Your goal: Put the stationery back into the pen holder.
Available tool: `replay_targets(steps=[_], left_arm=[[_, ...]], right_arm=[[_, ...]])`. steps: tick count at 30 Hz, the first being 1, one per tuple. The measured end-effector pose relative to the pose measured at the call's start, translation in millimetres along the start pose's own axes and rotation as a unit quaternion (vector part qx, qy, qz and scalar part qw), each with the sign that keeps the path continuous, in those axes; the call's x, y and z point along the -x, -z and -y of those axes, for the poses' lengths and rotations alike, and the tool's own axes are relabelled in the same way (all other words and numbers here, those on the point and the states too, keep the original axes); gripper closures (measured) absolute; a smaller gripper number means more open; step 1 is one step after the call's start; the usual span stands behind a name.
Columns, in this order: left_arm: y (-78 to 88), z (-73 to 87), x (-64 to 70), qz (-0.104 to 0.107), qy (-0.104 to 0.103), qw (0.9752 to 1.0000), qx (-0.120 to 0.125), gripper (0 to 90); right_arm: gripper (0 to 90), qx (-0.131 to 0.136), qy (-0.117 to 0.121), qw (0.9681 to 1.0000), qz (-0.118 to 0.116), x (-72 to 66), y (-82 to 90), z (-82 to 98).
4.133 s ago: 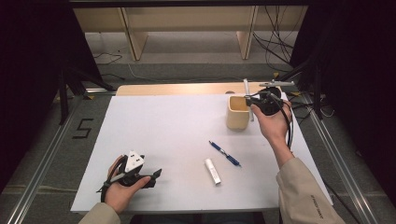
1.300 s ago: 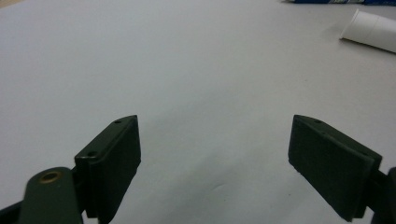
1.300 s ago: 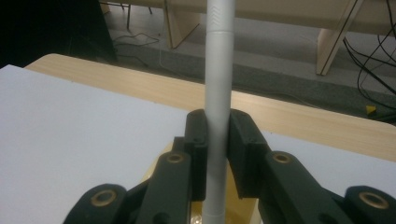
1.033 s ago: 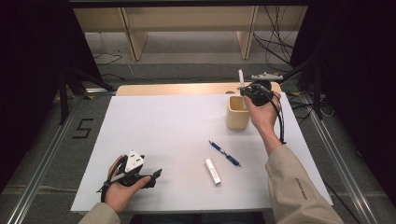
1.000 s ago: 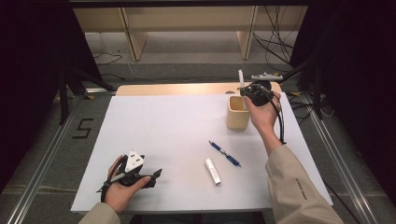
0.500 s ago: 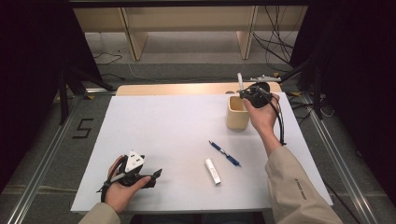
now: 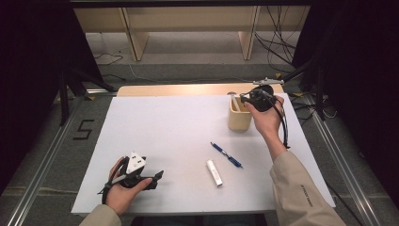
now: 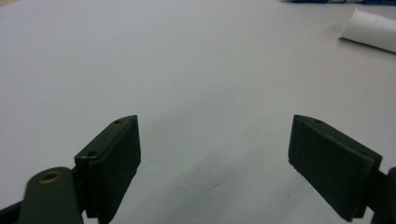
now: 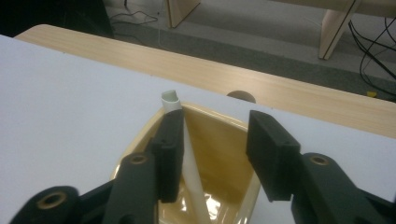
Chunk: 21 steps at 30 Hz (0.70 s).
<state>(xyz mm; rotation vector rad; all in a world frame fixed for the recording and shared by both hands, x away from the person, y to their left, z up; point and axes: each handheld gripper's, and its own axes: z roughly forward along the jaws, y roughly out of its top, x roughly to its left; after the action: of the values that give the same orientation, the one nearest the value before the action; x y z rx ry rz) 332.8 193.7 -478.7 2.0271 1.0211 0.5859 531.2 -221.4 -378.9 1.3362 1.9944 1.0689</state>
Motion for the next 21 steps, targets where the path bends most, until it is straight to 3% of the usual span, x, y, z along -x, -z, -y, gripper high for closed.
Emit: replay_targets(steps=[9, 21], left_arm=[[0.5, -0.1, 0.2, 0.0, -0.001, 1.0, 0.0, 16.8], [-0.5, 0.0, 0.8, 0.0, -0.001, 1.0, 0.001, 16.8]], right_arm=[[43.6, -0.023, 0.006, 0.9997, -0.008, -4.8, 11.5, -1.3], [41.5, -0.039, 0.006, 0.999, -0.019, -6.6, 23.5, 2.8]])
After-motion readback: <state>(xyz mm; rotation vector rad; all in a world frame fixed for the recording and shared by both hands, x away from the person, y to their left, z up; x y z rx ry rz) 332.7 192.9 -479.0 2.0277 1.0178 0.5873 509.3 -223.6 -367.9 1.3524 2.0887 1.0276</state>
